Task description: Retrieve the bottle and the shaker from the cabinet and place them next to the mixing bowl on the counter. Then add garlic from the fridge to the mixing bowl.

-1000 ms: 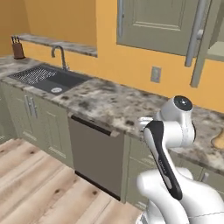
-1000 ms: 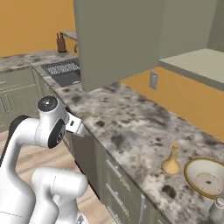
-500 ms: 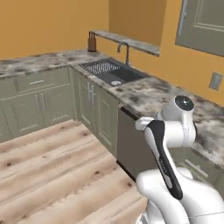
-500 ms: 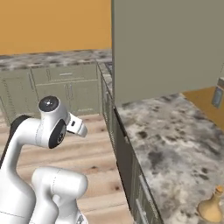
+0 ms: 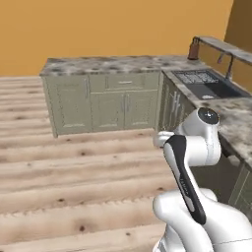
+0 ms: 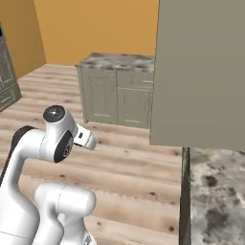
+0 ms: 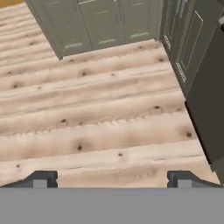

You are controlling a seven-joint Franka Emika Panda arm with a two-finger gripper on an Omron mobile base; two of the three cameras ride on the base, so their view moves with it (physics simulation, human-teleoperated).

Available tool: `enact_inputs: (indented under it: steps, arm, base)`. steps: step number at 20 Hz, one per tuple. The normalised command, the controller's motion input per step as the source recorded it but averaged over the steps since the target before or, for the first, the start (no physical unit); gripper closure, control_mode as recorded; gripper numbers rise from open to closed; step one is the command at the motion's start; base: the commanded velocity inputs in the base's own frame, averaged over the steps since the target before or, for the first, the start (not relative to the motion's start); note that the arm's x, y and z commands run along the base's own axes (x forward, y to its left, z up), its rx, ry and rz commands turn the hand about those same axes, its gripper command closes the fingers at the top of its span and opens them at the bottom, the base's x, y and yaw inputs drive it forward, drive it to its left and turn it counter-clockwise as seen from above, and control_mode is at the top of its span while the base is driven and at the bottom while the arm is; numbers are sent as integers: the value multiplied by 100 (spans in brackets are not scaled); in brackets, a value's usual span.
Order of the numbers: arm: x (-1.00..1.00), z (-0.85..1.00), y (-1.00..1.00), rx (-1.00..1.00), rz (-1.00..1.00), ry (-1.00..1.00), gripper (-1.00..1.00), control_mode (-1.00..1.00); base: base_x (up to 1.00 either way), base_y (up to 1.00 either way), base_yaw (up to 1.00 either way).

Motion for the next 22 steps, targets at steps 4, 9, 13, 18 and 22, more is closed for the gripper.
enact_inputs:
  steps: [4,9,13,18,22]
  arm:
    - [0,0,0,0,0,0,-100,100]
    - [0,0,0,0,0,0,-100,100]
    - [0,0,0,0,0,0,-100,100]
    - [0,0,0,0,0,0,-100,100]
    - [0,0,0,0,0,0,-100,100]
  base:
    - [1,0,71]
    - [17,0,65]
    - [38,0,48]
    - [89,0,22]
    - [100,0,20]
